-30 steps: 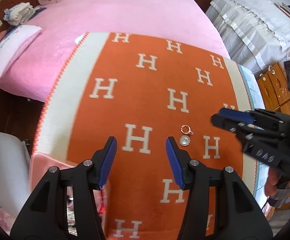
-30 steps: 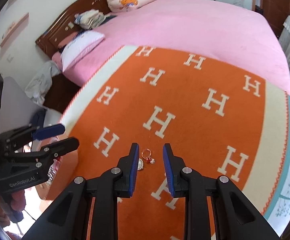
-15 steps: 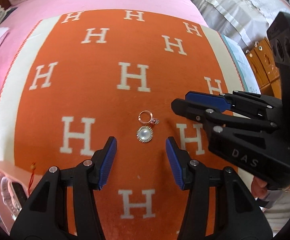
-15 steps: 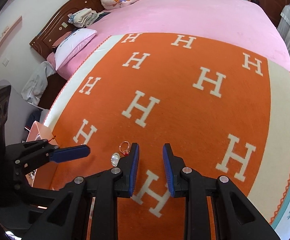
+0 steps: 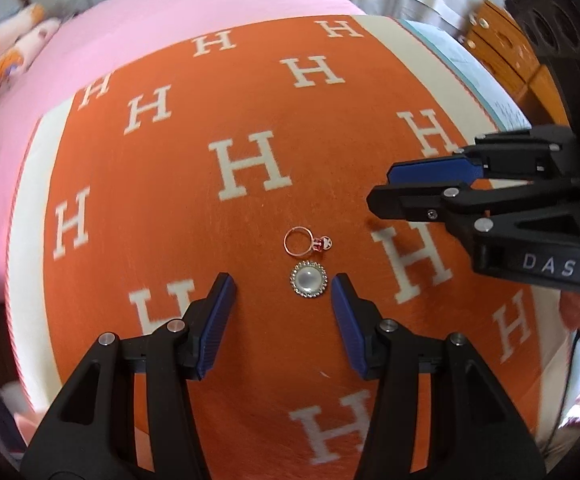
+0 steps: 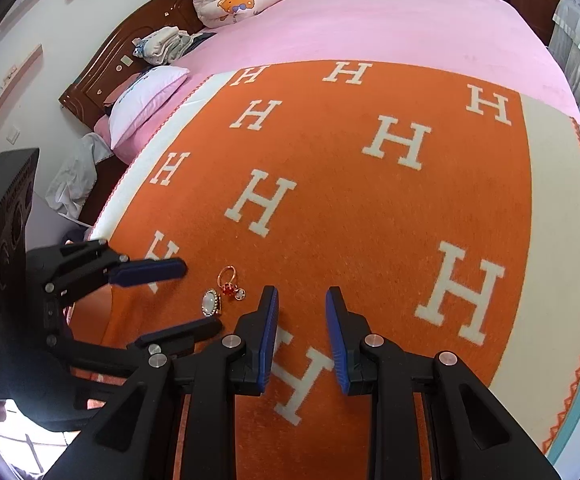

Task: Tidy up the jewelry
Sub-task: 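Grasp the round pearl pendant with the left tool while the right grasps the small ring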

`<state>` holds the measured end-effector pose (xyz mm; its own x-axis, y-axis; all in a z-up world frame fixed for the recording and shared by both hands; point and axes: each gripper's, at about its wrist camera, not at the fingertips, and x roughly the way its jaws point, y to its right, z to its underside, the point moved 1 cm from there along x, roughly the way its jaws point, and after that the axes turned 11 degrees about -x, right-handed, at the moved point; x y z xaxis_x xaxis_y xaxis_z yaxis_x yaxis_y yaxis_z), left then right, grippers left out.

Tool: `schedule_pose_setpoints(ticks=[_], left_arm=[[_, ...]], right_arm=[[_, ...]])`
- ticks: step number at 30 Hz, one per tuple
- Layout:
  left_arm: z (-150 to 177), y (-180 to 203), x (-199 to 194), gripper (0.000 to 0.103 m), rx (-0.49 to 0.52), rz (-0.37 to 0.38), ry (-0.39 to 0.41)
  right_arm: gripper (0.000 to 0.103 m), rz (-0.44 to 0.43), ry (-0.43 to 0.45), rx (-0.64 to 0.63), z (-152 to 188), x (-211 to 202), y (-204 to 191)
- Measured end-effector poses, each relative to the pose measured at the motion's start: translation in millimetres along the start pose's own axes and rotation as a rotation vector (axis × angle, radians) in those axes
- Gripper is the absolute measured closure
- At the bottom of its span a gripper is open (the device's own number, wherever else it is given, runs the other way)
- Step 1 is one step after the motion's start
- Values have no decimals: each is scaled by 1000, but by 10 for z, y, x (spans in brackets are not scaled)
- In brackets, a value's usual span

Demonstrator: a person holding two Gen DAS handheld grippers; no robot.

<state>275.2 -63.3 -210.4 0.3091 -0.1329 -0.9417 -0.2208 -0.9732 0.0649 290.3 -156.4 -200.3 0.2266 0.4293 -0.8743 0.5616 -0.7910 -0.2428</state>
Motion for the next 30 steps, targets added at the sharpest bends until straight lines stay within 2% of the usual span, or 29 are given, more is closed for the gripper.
schedule_pose_setpoints(ticks=[5,7,9,14,22,29,30], left_arm=[[-5,21,0,65,62,30,34],[4,55,-9,78,83,38,48],[30,112,-20,87,103,46,59],[65,115,-37,87,89,35,75],[335,-35,-169,87,-78,31,44],[641,-133,-354,87,-241,96,8],[663,-144,-383,87,-256,100,8]], right_arm=[[78,-4,6,6,30,15,5],[78,-7,7,7,39,3,18],[78,-9,8,6,38,7,11],[78,-26,11,-13,23,12,-45],[78,-50,0,-168,-70,131,-405],[79,9,1,-292,-155,273,-673],[81,30,-1,-317,-163,286,-711]])
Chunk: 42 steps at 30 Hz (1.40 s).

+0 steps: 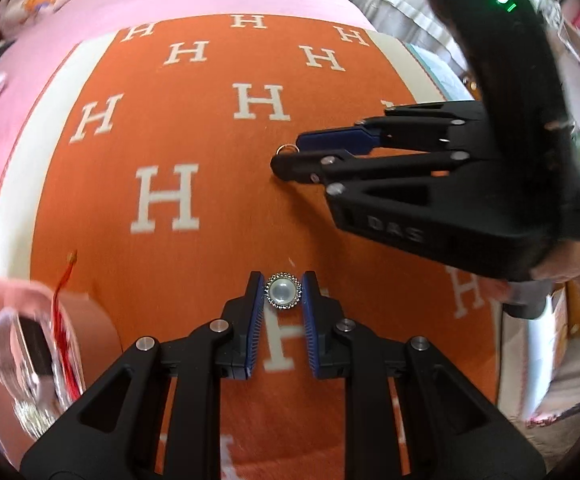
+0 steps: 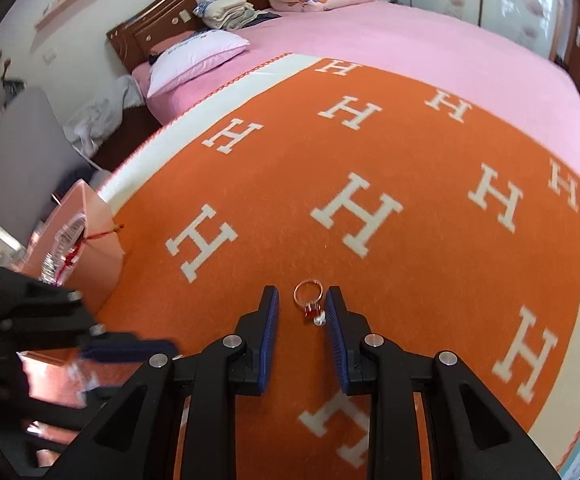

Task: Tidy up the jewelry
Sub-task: 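Grasp the round pearl pendant with the left tool while the right grasps the small ring, then carry the pearl pendant into the pink tray with the left tool while the right drops the ring there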

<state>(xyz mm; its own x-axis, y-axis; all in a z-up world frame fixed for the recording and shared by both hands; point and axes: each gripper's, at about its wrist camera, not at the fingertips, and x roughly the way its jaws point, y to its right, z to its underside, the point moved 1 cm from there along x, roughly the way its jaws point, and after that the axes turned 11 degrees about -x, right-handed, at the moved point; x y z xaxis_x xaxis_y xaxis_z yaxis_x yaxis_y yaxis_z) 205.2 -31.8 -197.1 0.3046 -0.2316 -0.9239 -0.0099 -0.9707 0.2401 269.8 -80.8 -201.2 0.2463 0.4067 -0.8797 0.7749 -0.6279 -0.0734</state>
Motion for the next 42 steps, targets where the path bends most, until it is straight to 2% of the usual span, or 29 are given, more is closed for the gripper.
schedule_pose_setpoints(ticks=[2,5,9,13,17,21,27,35,42], left_arm=[[36,-29,-76,87,-26,15,3],[51,-77,-211,87,-55,35,21],[33,-148,-365,87,-90,50,40],[48,-231,-546,87,-128,62,59],[76,-302,-768,87,-136,68,81],[160,-400,-986,87,-144,41,98],[274,-731,-1244,87,-179,-62,116],[357,-1145,-1475,87,-204,-181,135],[478,-1361,-1671,87,-209,-217,156]], right_arm=[[84,39,-10,-53,-7,11,-60],[84,49,-15,-92,20,-3,-90],[95,90,-12,-129,67,-21,-124],[95,78,4,-61,113,-98,-82],[95,64,35,17,158,-347,-110],[95,29,61,54,187,-626,-319],[95,-48,112,90,101,-1002,-864],[96,-91,173,44,-301,-1262,-1595],[96,-83,168,8,-668,-1267,-1995]])
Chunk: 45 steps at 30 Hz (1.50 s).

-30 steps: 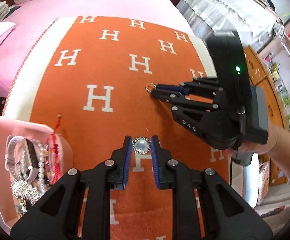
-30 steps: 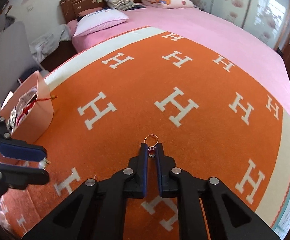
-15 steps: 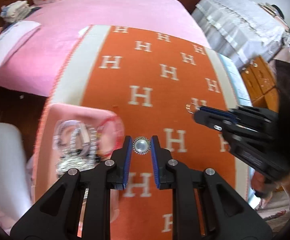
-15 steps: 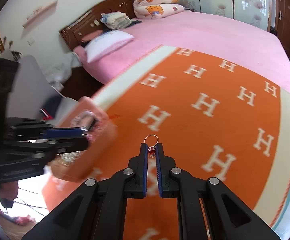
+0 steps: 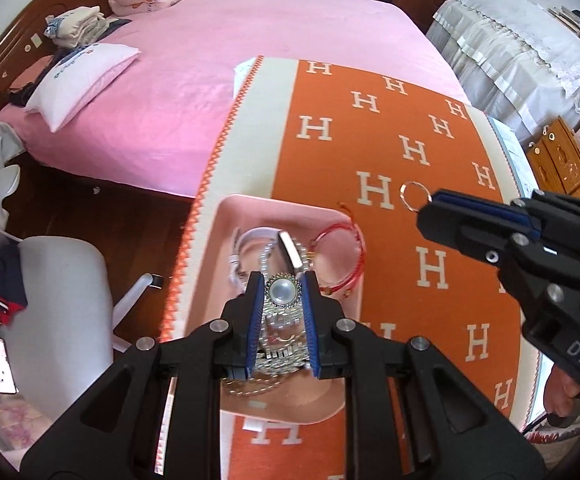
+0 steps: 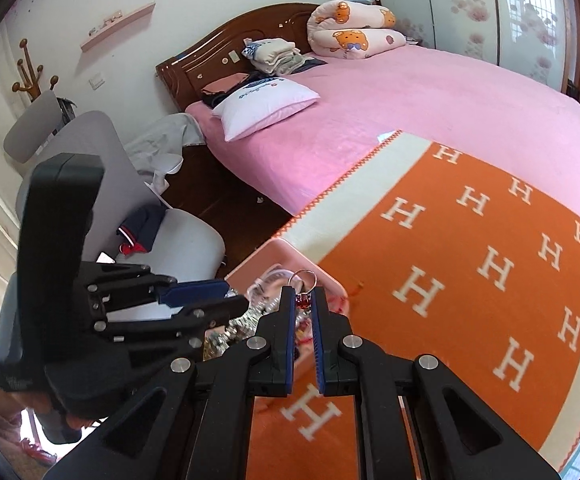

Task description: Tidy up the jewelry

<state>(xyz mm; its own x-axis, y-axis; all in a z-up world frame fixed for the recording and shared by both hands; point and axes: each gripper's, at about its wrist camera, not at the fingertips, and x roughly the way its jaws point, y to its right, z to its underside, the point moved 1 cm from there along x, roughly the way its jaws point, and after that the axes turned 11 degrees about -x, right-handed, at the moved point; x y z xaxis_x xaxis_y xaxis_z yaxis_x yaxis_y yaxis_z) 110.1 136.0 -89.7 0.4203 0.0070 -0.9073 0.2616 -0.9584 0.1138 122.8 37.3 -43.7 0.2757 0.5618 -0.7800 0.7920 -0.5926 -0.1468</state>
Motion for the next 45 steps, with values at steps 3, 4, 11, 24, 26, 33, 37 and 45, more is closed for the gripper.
schedule_pose_setpoints(ticks=[3,4,11,24,26,33,37,45], left_arm=[[1,-92,-42,87,-9,-4,6],[3,-115,-48,87,-10,-3,5],[60,-191,-97,87,-9,0,0],[190,-163,-133,47,6,6,-28],[201,-163,-149,47,8,8,-31],[249,-124,-246,44,17,24,-29],[314,-51,-309,43,43,37,-30],[501,145,-351,43,104,86,-60]], right_arm=[[96,3,-19,-13,-101,65,-129],[95,7,-26,-19,-127,83,-165],[95,36,-68,-53,-218,259,-337],[79,73,-111,-73,-127,340,-408],[79,78,-109,-72,-114,311,-412],[79,105,-117,-26,-12,171,-374],[79,130,-123,11,110,51,-332],[79,183,-138,124,512,-212,-213]])
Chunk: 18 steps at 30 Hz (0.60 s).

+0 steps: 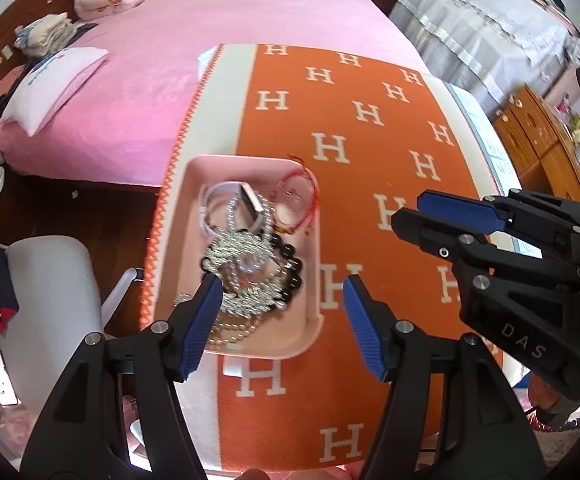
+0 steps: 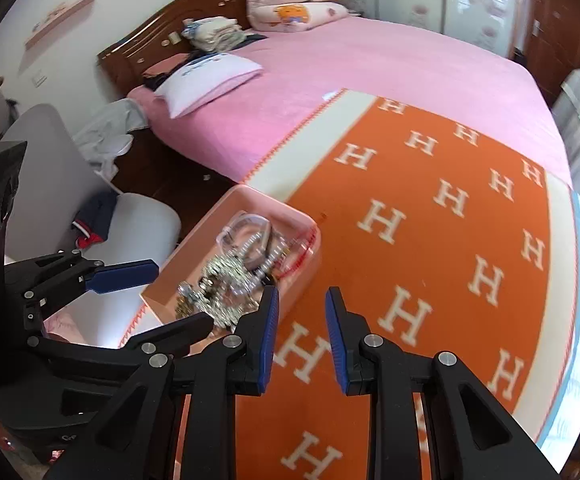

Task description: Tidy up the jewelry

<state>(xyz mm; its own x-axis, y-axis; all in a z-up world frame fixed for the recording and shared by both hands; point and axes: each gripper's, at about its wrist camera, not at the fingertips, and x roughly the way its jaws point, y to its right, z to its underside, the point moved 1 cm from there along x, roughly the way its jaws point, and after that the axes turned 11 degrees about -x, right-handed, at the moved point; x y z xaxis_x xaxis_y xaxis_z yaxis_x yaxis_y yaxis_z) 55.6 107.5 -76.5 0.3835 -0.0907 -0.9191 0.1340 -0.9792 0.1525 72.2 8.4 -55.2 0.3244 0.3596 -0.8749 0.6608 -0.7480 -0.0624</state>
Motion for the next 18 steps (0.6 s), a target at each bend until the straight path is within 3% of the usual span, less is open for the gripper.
schedule_pose_setpoints(ticks=[7,18], left_arm=[[149,173,17,43,26,45,-14],[323,418,10,43,89,15,-18]], right_arm=[[79,23,-18,122,442,-121,123],[79,48,-27,322,1027,-378,209]])
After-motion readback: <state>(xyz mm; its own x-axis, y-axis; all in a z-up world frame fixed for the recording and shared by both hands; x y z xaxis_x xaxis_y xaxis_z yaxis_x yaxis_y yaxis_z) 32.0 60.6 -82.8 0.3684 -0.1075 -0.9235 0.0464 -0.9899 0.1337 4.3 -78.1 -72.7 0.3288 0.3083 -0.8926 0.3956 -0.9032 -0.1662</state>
